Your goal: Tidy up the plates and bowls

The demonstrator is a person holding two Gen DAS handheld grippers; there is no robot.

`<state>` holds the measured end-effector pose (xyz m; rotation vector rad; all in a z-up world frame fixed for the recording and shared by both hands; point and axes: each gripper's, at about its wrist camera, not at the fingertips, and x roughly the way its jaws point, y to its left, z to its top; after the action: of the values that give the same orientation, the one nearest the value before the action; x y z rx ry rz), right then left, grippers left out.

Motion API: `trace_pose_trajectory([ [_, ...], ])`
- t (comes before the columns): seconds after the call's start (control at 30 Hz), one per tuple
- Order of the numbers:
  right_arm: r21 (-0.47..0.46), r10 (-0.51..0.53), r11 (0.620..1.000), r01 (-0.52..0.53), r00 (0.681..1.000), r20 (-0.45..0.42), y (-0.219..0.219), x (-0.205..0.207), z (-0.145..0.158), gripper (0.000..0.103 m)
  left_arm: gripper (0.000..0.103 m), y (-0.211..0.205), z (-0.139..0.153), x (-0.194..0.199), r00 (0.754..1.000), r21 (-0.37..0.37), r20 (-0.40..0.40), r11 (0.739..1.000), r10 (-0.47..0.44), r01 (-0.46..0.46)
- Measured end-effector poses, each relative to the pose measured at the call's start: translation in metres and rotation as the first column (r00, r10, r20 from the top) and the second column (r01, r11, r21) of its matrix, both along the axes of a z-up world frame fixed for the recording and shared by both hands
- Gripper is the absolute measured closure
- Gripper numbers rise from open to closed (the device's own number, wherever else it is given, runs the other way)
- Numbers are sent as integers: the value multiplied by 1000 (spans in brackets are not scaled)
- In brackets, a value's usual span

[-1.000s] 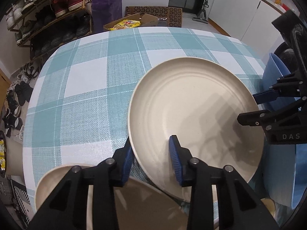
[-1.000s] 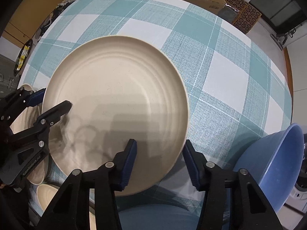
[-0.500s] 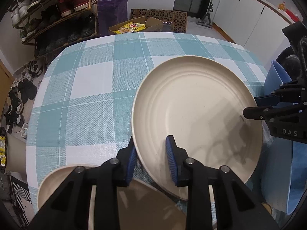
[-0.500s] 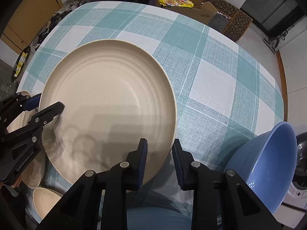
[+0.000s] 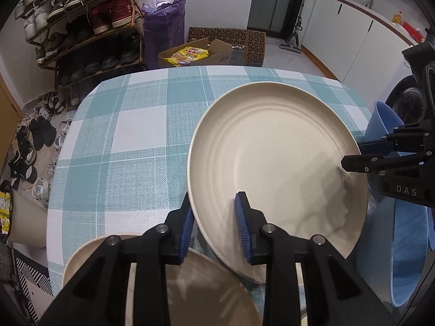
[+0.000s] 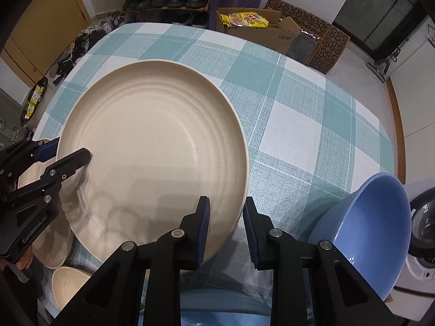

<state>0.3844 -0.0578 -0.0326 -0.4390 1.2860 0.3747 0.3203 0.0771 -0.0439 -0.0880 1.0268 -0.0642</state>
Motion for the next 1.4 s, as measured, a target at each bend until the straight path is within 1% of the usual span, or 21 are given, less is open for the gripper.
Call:
trace_pose_trajectory([
  [0.27, 27, 17, 999, -18, 999, 50, 7, -13, 24, 78, 75, 8, 19, -19, 998, 0, 48, 999, 36, -36],
  [0.53, 45, 44, 998, -48, 995, 95, 16, -37, 49, 78, 75, 14, 43, -43, 993, 7, 105, 998, 57, -58],
  [0.87, 68, 65, 995, -76, 987, 149, 17, -73, 78, 78, 75, 13, 67, -78, 983, 16, 167, 997, 73, -76],
  [1.13, 89, 67, 992, -85, 980, 185, 9, -107, 97, 78, 75, 6, 86, -110, 975, 29, 211, 997, 63, -71],
  [1.27, 79, 67, 993, -84, 978, 198, 6, -123, 101, 78, 75, 2, 89, -121, 974, 41, 220, 997, 58, -68],
  [1.4, 84, 62, 993, -80, 978, 200, 2, -141, 106, 78, 75, 0, 91, -133, 974, 37, 222, 998, 49, -59],
])
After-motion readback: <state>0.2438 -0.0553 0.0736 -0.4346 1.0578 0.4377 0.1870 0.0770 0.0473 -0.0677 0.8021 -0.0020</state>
